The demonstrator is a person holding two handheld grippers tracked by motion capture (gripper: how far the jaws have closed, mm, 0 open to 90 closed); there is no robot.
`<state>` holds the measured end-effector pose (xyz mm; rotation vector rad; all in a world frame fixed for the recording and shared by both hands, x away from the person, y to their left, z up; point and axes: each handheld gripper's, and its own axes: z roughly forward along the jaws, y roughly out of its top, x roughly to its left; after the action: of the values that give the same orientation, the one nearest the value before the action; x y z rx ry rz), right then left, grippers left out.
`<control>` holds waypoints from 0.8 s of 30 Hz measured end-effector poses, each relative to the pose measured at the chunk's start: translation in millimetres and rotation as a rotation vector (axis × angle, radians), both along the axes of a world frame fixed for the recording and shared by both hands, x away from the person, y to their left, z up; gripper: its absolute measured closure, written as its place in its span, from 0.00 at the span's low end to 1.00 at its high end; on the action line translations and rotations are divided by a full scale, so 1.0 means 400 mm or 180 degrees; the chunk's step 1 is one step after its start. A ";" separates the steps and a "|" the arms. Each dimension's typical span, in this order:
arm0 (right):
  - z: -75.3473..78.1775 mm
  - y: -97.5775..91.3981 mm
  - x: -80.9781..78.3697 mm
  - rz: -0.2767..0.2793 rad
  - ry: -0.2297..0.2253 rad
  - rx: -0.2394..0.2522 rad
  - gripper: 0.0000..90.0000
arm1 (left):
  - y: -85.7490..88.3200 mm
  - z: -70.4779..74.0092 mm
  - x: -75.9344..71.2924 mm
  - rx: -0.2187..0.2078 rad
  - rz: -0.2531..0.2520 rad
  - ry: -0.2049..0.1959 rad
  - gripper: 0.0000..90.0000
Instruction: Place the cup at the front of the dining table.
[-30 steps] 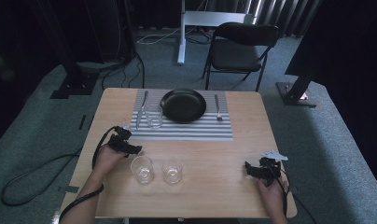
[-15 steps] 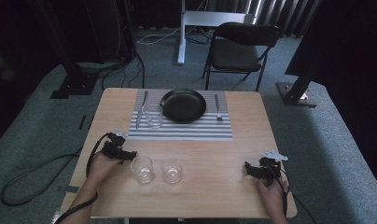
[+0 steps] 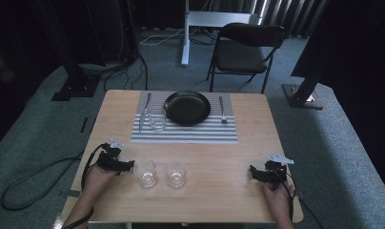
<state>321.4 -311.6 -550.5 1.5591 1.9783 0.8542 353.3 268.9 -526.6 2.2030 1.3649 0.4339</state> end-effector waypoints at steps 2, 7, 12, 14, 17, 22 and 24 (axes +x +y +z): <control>0.000 0.000 0.000 0.0000 0.0000 0.0000 0.14 | 0.006 -0.003 -0.014 -0.0013 0.0018 -0.0035 0.20; 0.000 0.000 0.000 0.0000 0.0000 0.0000 0.14 | 0.013 -0.010 -0.044 0.0022 0.0056 -0.0087 0.20; 0.000 0.000 0.000 0.0000 0.0000 0.0000 0.14 | 0.021 -0.007 -0.070 -0.0021 0.0123 -0.0179 0.20; 0.000 0.000 0.000 -0.0002 0.0001 0.0002 0.14 | 0.025 -0.005 -0.083 -0.0033 0.0169 -0.0222 0.20; 0.000 0.000 0.000 -0.0004 0.0004 0.0003 0.14 | 0.027 -0.007 -0.107 0.0022 0.0232 -0.0296 0.20; 0.000 0.000 0.000 -0.0003 0.0003 0.0002 0.14 | 0.040 -0.014 -0.133 0.0050 0.0293 -0.0306 0.20; 0.000 0.000 0.000 -0.0004 0.0004 0.0002 0.14 | 0.045 -0.018 -0.142 -0.0002 0.0301 -0.0273 0.20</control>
<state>321.4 -311.5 -550.4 1.5613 1.9780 0.8539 296.5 287.1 -533.9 2.1005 1.4267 0.5557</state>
